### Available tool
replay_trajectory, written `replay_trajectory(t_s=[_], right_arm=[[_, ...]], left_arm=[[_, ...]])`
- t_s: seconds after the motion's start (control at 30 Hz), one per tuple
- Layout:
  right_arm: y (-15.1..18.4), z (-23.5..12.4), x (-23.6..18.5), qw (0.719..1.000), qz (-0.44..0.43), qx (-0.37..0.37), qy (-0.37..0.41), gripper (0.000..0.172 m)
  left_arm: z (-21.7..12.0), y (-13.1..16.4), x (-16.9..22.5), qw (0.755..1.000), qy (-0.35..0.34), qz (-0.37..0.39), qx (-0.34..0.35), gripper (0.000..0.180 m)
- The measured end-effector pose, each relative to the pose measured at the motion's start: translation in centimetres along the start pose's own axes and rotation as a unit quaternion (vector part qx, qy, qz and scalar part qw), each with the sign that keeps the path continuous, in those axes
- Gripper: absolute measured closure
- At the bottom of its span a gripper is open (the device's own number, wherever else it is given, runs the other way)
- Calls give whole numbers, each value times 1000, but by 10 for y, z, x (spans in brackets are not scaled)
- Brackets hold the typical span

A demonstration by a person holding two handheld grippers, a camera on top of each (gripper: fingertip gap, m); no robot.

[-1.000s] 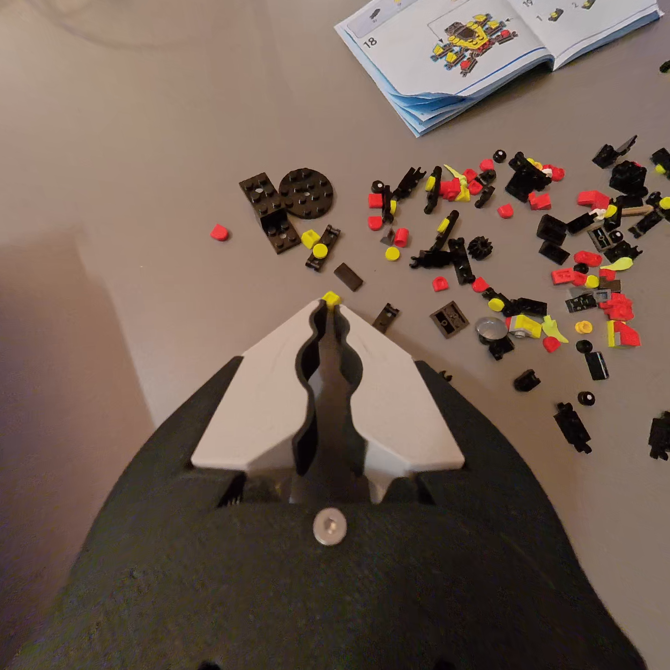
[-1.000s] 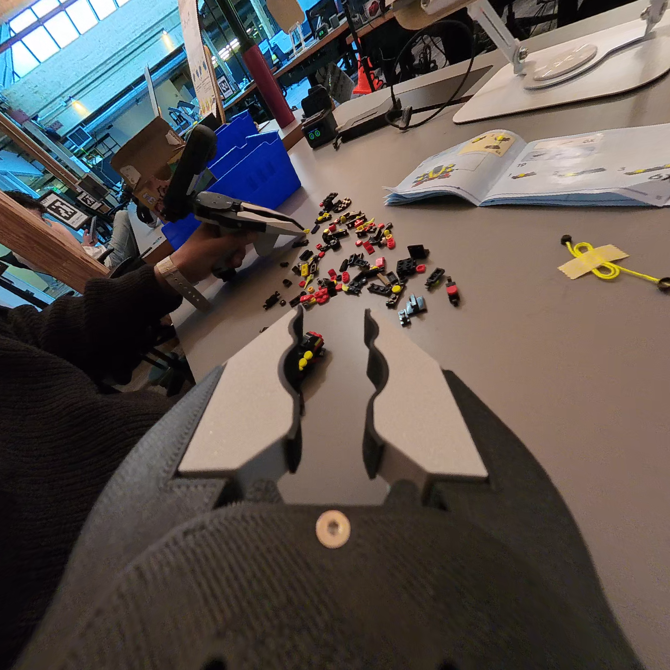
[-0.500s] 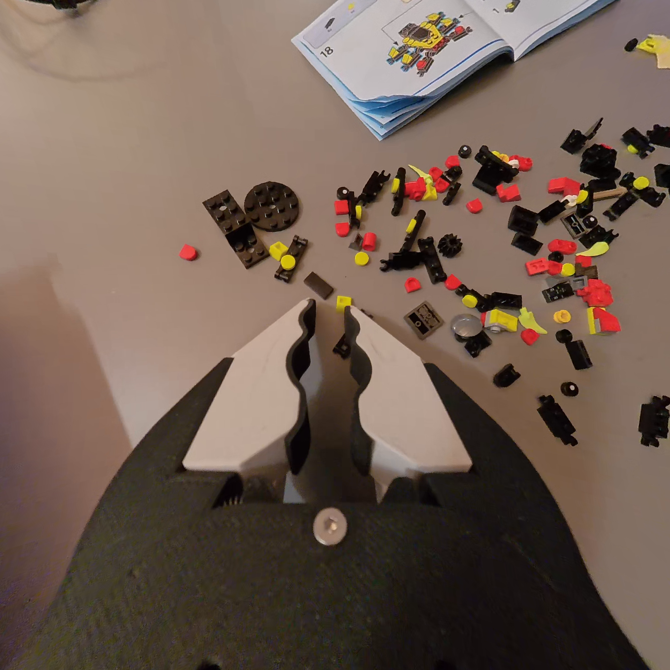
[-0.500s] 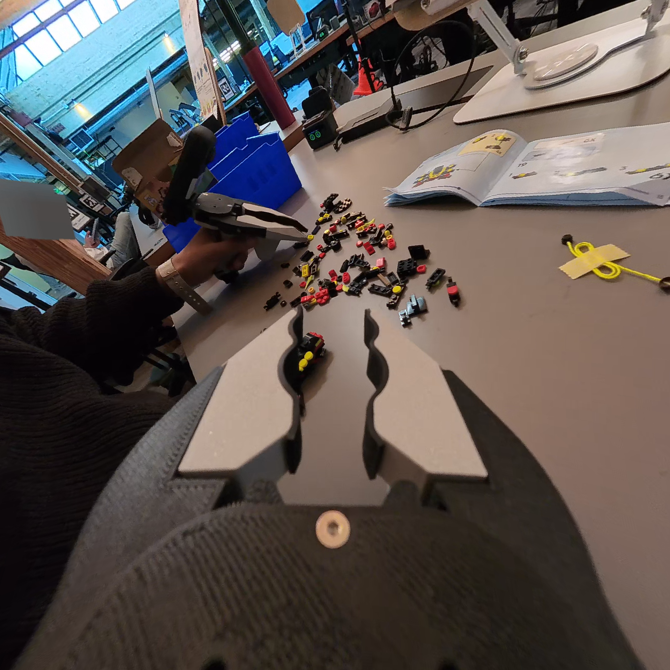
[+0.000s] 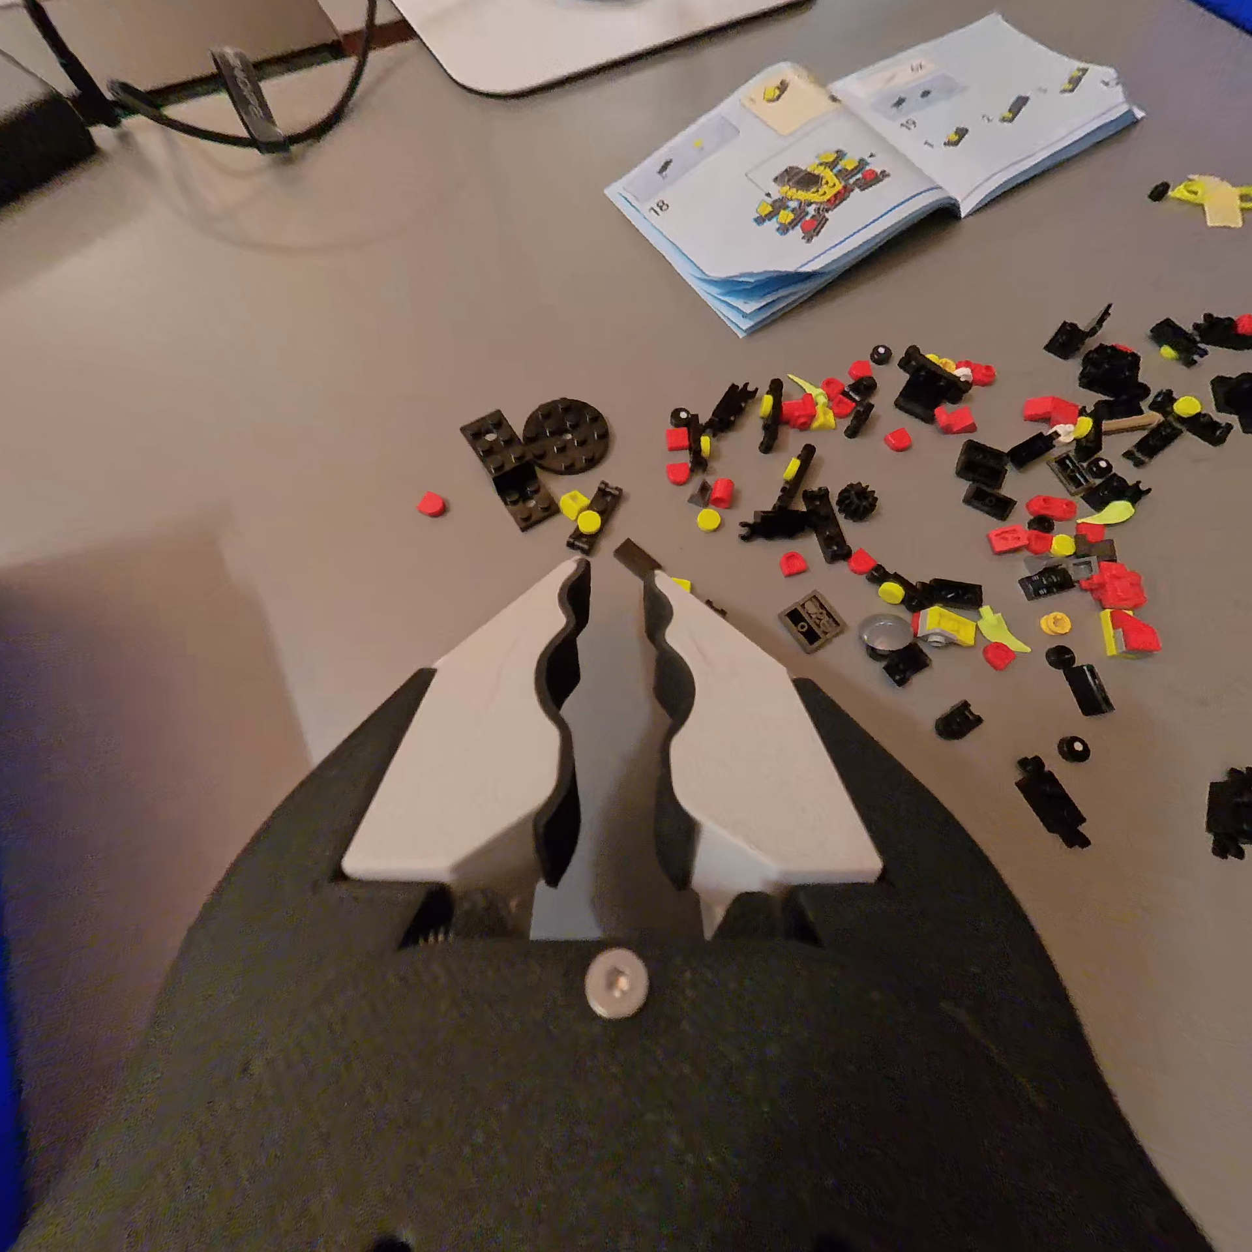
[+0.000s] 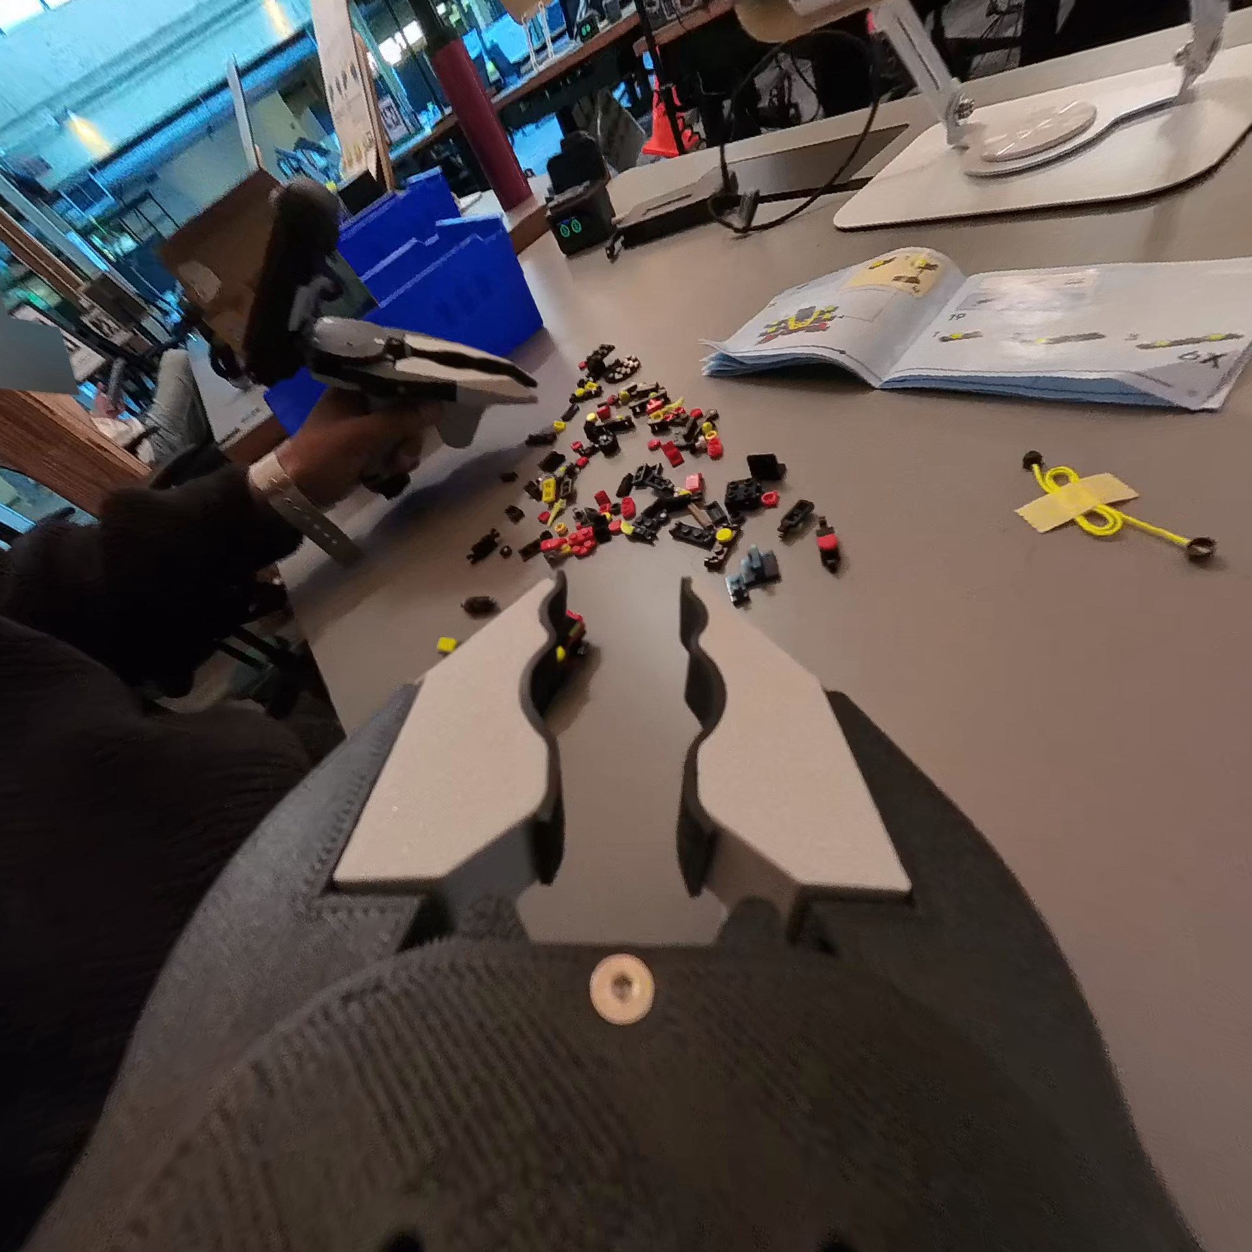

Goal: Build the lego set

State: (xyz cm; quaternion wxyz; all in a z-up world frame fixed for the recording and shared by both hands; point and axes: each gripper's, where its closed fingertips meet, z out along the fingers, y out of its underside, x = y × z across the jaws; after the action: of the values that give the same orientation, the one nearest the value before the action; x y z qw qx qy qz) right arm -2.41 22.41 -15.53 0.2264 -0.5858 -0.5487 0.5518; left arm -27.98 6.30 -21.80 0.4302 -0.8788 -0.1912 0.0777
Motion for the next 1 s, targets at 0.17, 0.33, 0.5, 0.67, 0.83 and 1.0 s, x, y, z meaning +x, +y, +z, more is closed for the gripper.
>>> replay_trajectory(t_s=[0.17, 0.33, 0.5, 0.67, 0.83, 1.0], right_arm=[[4, 2, 3, 995, -78, -27, 49, 141], [-2, -4, 8, 978, -164, -41, 120, 163], [-2, -4, 11, 964, -216, -52, 149, 172], [-11, -10, 19, 953, -239, -26, 183, 172], [-17, -12, 20, 936, -282, -12, 209, 172], [-19, -14, 24, 935, -281, -7, 218, 172]], left_arm=[[-6, -7, -4, 1000, -18, 10, 23, 164], [-10, -10, -6, 999, -27, 19, 40, 180], [-15, -13, -11, 996, -57, 42, 58, 180], [-12, -11, -6, 997, -37, 32, 58, 180], [-13, -12, -13, 996, -52, 18, 66, 179], [-12, -11, -19, 995, -69, 18, 66, 180]])
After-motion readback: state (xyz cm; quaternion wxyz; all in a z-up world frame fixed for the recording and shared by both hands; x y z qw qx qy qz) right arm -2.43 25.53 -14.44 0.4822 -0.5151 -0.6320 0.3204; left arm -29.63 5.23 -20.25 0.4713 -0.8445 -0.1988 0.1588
